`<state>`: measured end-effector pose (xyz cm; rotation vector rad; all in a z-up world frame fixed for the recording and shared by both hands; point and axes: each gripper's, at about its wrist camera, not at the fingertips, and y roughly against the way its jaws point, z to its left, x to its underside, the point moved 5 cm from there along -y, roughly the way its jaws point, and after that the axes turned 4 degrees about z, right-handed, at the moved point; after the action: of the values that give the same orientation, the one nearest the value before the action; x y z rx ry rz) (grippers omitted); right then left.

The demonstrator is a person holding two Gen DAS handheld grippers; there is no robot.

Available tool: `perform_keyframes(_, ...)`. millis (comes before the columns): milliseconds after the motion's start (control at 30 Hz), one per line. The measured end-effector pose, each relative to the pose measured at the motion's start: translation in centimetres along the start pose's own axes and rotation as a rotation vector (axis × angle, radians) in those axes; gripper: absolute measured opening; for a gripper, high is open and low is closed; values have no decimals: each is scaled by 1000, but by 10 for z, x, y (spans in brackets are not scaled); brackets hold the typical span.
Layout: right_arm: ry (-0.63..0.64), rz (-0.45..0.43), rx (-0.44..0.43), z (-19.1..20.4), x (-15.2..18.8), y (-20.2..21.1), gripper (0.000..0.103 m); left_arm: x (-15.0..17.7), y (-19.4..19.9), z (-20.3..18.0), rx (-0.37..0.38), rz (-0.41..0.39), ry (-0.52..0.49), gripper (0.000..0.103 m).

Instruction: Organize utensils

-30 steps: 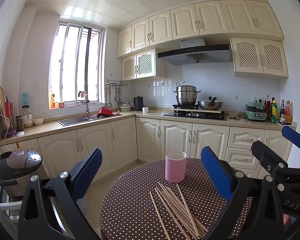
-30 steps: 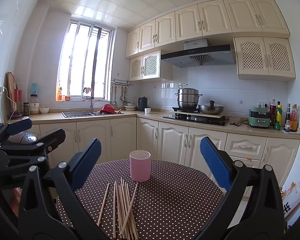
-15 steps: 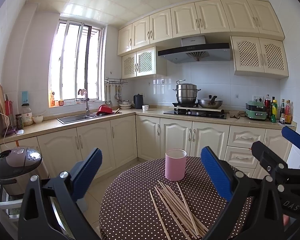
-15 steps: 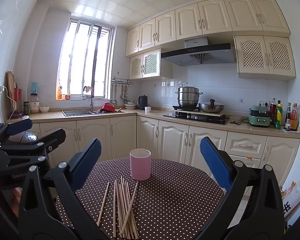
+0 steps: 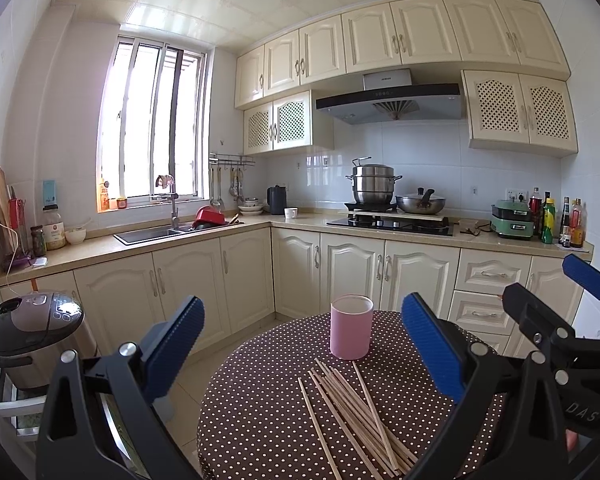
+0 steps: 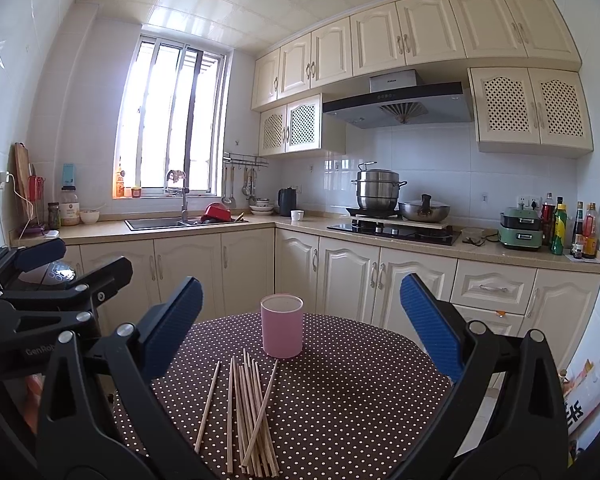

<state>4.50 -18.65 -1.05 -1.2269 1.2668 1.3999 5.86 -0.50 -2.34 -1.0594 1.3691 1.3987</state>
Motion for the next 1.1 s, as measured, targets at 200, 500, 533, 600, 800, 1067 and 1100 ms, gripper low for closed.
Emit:
perform_keyframes(200,-4,5,-1,0,-1,-2,97,-1,-1,0,0,4,0,97)
perform_keyframes(500,-9,16,-7,-2,-1,-7,97,0,-5,1,-6,13,-2,97)
perform_keyframes(533,-9,17,-7,-2,-1,-7,97,0,-5,2,-5,15,-1,97)
perform_keyframes(600,-8,20,-7,-1,0,-8,97,0,-7,2,-5,19,0,97)
perform_keyframes(800,-11,34,-11,-2,1,-15,97,1,-13,2,-7,31,-1,97)
perform_keyframes(1067,-17,59,-20,-3,4,-26,97,3,-24,3,-11,51,2,97)
perform_keyframes(1100,-17,60,-21,-2,5,-27,97,4,-25,3,-11,52,2,97)
